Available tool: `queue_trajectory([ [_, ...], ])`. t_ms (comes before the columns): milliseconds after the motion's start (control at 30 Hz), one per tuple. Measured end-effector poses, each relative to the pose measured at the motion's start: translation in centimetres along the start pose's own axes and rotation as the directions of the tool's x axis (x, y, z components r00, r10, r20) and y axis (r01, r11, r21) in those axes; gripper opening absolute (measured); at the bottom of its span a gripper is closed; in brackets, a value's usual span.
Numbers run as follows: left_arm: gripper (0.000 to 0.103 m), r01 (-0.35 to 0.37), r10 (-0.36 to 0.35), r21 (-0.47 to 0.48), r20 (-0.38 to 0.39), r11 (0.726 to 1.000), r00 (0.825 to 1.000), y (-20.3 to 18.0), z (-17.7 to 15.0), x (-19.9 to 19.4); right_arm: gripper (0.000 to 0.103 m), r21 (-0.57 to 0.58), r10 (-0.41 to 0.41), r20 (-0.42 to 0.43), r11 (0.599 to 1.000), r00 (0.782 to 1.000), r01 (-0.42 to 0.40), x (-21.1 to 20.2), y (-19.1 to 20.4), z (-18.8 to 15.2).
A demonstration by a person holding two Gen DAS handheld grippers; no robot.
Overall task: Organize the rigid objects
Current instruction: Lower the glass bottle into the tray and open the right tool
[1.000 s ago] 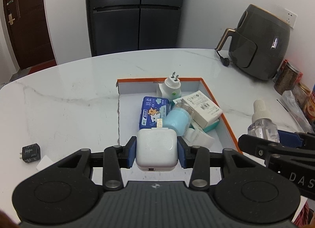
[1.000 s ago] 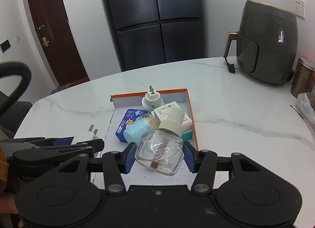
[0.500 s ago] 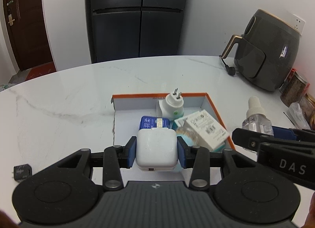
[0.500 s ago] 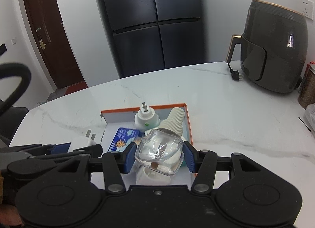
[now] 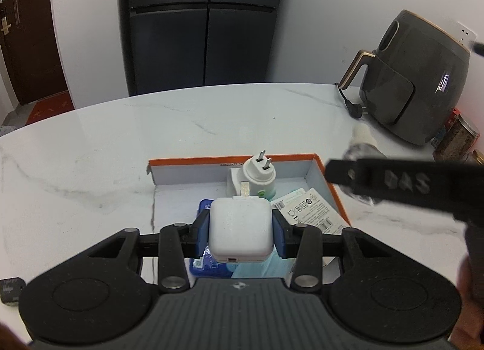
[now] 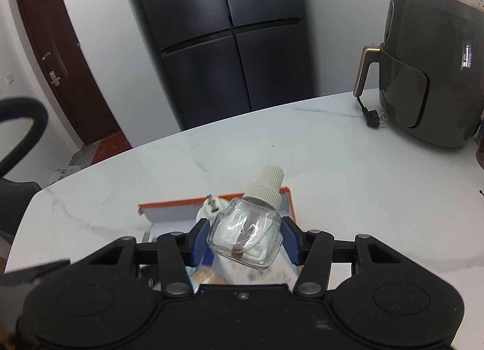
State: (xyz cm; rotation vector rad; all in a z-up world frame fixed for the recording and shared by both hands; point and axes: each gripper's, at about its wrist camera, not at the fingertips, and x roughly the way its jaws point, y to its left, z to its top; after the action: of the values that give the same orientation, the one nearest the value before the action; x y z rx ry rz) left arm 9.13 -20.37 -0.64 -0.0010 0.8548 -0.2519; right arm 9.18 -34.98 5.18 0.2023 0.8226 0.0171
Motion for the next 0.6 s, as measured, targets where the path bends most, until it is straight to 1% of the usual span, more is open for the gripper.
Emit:
queue_trajectory([
  [200,0.042,-0.001,0.0,-0.016,-0.022,1.0,1.0,0.5,0.3,1.2,0.062,0.036,-0.018,-0.035,0.999,0.999,0.019,3.3,-0.5,1.1],
  [300,0.042,-0.002,0.002,-0.022,-0.031,1.0,1.0,0.8,0.5,1.7,0.064,0.071,0.006,-0.025,0.998,1.0,-0.004,4.2,-0.9,1.4],
  [333,0.042,-0.003,0.002,-0.024,-0.033,1.0,0.999,0.9,0.5,1.9,0.07,0.076,0.01,-0.018,0.997,1.0,-0.009,4.3,-1.1,1.4],
  [400,0.042,-0.002,0.001,-0.031,-0.037,1.0,0.999,1.0,0.6,2.1,0.071,0.088,0.031,0.006,0.996,1.0,-0.031,3.9,-1.4,1.4],
  [500,0.042,0.004,-0.006,-0.034,-0.039,0.999,0.999,1.0,0.7,2.5,0.071,0.093,0.014,0.041,0.995,0.999,-0.018,2.4,-1.9,1.4],
  [600,0.042,0.014,-0.016,-0.04,-0.044,0.999,0.999,0.9,0.9,3.0,0.071,0.08,0.022,0.085,0.996,0.996,-0.029,0.1,-2.1,1.1],
])
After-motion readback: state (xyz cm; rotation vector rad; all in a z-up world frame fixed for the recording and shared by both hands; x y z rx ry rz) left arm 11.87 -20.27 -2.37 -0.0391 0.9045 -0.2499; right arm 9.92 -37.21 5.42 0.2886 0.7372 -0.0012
